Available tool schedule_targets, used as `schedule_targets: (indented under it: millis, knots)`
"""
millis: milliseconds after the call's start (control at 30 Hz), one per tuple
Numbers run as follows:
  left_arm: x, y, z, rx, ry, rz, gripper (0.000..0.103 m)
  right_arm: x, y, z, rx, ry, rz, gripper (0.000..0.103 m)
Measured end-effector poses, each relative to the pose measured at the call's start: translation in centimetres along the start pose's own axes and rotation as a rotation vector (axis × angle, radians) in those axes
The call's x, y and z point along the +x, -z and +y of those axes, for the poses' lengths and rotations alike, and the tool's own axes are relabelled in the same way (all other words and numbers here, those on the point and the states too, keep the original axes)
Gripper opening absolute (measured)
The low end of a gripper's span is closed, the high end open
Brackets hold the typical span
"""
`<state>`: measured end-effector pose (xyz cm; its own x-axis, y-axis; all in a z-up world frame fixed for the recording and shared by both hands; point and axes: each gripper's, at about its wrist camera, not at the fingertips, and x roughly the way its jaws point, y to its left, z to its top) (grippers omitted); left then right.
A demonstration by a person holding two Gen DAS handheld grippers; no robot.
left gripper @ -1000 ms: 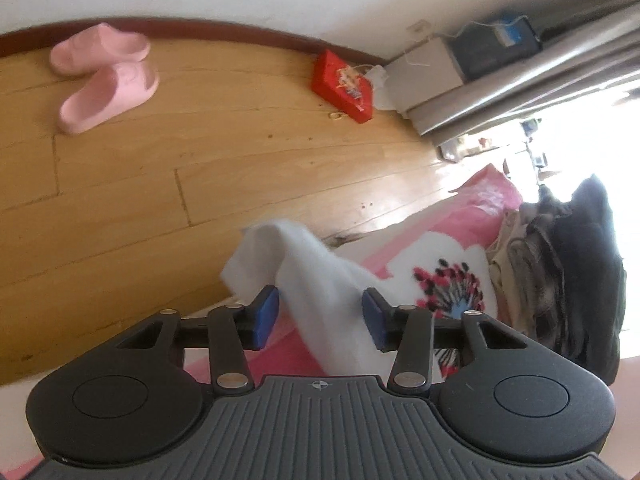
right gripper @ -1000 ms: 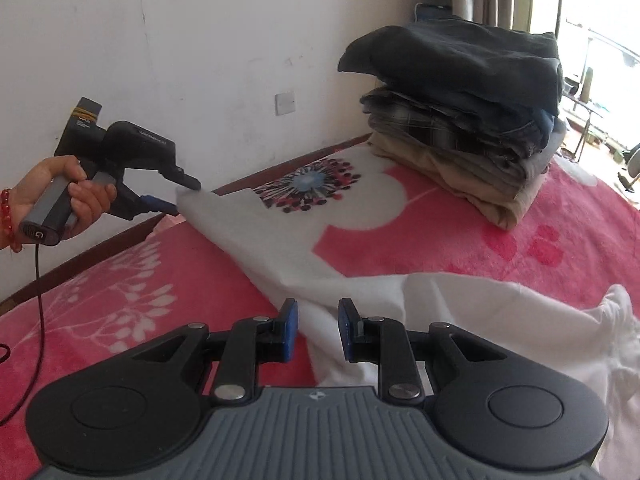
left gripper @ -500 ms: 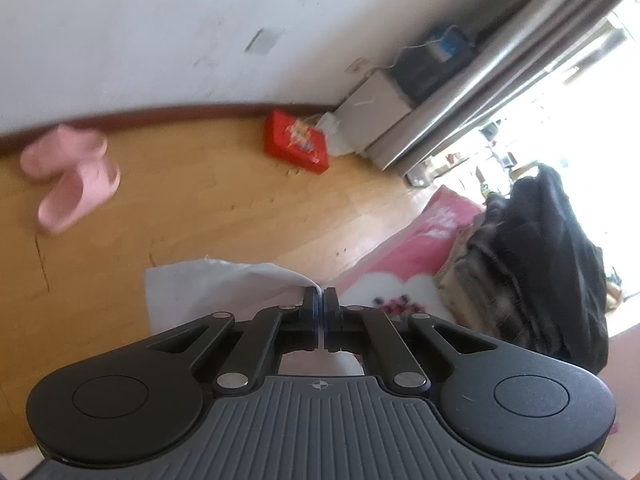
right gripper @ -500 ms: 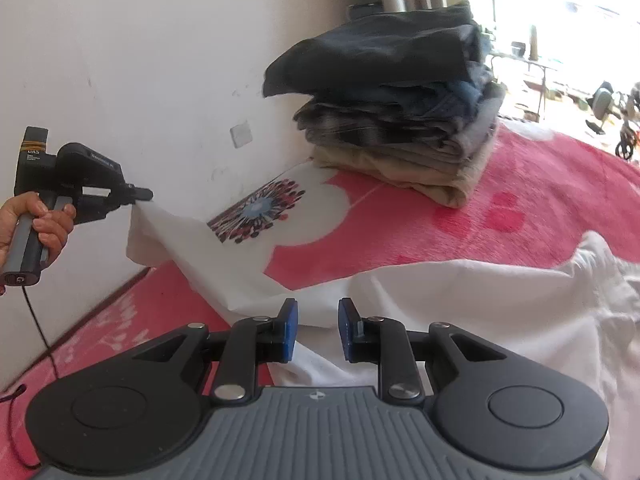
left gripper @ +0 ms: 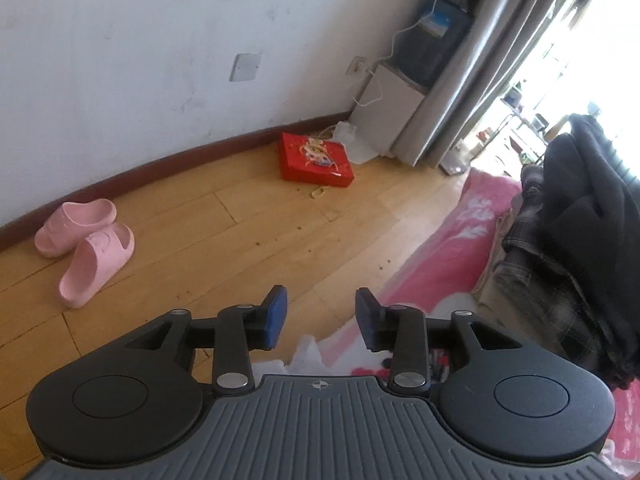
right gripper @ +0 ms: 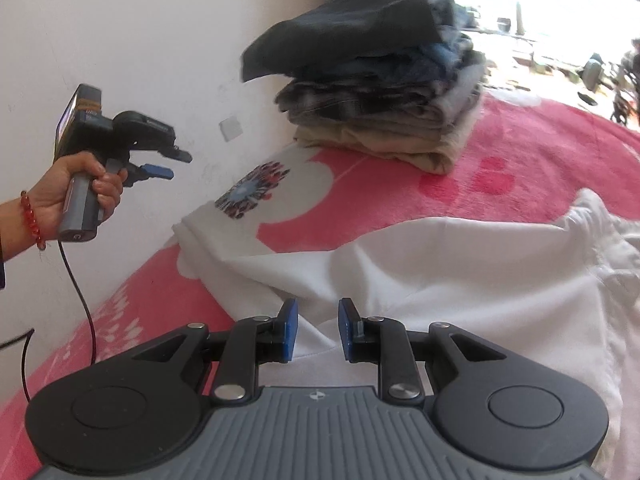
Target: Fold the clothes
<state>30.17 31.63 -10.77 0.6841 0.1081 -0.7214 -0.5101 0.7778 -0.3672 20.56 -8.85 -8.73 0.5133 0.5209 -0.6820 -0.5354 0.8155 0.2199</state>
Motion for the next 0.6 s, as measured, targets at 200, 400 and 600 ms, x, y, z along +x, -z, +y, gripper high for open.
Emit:
schedule_targets:
  millis: [200,400,600]
  knots:
    - [-2.2,1.9,1.2,0.089,0.068,0.054,0.039,1.2,0.0,4.1,-0.247,-0.021,-0.008,0.027]
    - [-4.6,4.0,2.1,0.181,0.146,0.113,0.039,3.4,-1.0,8.0,-0.544,0.055,-0.037,0.028]
    - [-7.2,6.2,1.6,0.295,0.232,0.141,0.039,7.2,-2.2,8.7,-0.664,0.049,0.041,0.028]
